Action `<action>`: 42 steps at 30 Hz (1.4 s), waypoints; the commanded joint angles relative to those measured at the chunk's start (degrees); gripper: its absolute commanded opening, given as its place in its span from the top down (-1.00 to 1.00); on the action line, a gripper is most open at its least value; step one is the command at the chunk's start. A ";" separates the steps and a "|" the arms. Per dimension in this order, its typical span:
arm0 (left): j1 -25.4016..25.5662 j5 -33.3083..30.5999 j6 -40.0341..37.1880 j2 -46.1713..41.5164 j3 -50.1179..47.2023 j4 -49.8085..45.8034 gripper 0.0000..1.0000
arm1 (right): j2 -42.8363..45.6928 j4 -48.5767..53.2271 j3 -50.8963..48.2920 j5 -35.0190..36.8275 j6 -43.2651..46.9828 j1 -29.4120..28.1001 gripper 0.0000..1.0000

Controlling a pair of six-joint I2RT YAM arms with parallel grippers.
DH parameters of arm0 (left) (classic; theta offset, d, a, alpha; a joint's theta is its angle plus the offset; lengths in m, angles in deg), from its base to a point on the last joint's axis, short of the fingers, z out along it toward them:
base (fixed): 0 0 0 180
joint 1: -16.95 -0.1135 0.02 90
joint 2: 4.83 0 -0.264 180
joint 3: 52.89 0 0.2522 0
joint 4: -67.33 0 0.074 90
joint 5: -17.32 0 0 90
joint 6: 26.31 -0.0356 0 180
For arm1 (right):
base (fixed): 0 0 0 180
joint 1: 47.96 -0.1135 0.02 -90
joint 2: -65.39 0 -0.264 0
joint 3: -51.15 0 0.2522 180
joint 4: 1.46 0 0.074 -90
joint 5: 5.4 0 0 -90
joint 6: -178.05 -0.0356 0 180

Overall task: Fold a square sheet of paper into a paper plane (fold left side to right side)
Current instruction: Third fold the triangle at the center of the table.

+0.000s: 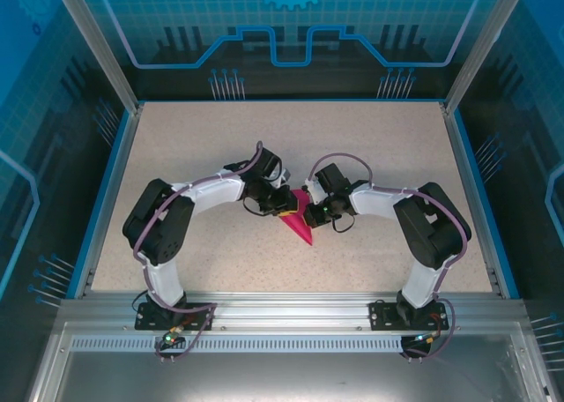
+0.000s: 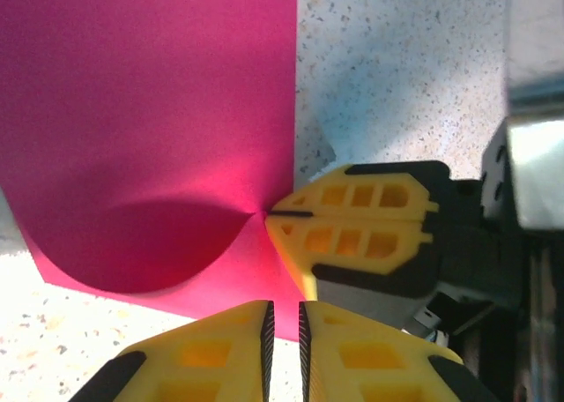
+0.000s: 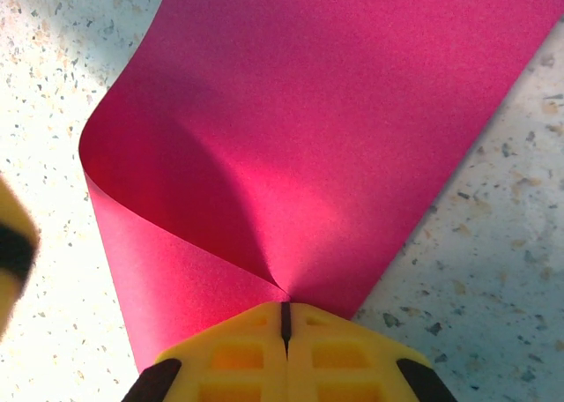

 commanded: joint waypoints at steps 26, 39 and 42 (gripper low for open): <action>0.59 -4.08 -0.50 9.36 -1.52 -0.19 0.64 | 0.82 4.92 -2.63 2.73 -0.83 0.96 1.00; 0.62 -4.64 -0.24 9.76 -2.16 0.25 0.65 | 12.92 10.32 -2.63 -10.34 -1.14 3.07 0.49; 0.57 -4.76 -0.24 9.58 -2.21 0.24 0.66 | 11.27 8.59 -4.12 -17.16 -2.83 1.56 0.50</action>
